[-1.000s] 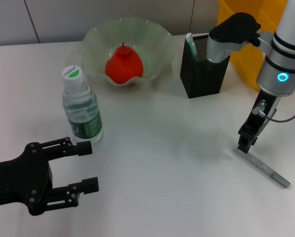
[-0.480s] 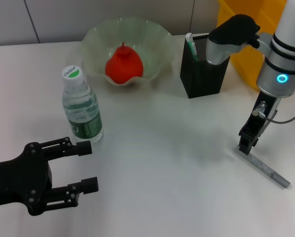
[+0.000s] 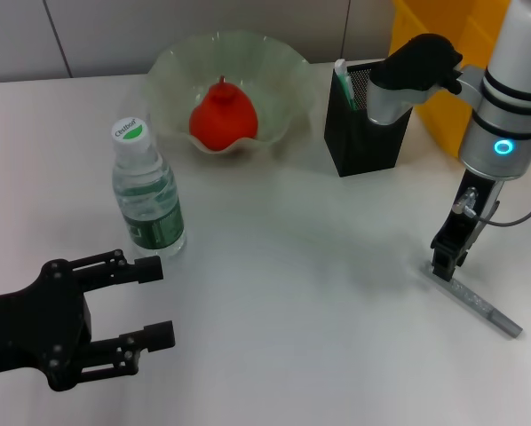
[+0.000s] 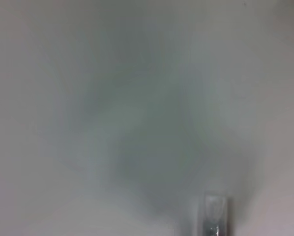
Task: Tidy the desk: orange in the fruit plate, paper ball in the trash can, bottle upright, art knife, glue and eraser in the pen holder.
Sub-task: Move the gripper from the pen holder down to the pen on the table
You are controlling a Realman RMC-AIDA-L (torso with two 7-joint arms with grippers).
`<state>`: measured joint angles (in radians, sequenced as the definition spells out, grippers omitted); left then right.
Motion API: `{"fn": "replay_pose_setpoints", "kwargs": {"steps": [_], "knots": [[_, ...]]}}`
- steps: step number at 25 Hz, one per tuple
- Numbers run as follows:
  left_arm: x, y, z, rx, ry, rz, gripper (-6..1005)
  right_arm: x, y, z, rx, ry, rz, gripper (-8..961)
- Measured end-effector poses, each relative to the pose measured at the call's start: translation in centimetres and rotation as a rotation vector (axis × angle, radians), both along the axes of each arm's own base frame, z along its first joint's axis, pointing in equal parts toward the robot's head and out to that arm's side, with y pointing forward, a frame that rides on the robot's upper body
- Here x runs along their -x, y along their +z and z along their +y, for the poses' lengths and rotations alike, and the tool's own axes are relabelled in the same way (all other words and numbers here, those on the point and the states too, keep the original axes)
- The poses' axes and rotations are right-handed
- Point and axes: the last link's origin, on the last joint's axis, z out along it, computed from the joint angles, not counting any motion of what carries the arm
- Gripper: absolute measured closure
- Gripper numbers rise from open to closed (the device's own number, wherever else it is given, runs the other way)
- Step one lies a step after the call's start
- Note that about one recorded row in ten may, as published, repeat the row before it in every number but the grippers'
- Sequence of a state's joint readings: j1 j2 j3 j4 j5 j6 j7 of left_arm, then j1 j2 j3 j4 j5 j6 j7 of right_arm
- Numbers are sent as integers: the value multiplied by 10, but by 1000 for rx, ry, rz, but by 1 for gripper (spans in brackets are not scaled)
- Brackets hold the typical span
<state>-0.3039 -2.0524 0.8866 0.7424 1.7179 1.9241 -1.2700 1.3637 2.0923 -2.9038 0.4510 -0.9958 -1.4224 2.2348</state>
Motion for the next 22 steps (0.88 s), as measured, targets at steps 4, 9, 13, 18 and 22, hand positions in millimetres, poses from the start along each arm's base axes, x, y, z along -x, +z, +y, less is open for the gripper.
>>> {"fn": "replay_pose_setpoints", "kwargs": {"steps": [4,9,13,18,22], "knots": [[0,0,-1,0,2,0,275,0,-2,0,7,6,-6,698],[1,0,-1,-4,2,1,275,0,-4,-1,14,10,-4,698],[2,0,-2,-7,3,1,275,1,-5,0,15,13,-4,698],[3,0,-2,-10,6,2,275,1,-6,0,18,15,-6,698],[3,1,-1,-15,8,2,275,1,-8,-1,27,17,-4,698]]}}
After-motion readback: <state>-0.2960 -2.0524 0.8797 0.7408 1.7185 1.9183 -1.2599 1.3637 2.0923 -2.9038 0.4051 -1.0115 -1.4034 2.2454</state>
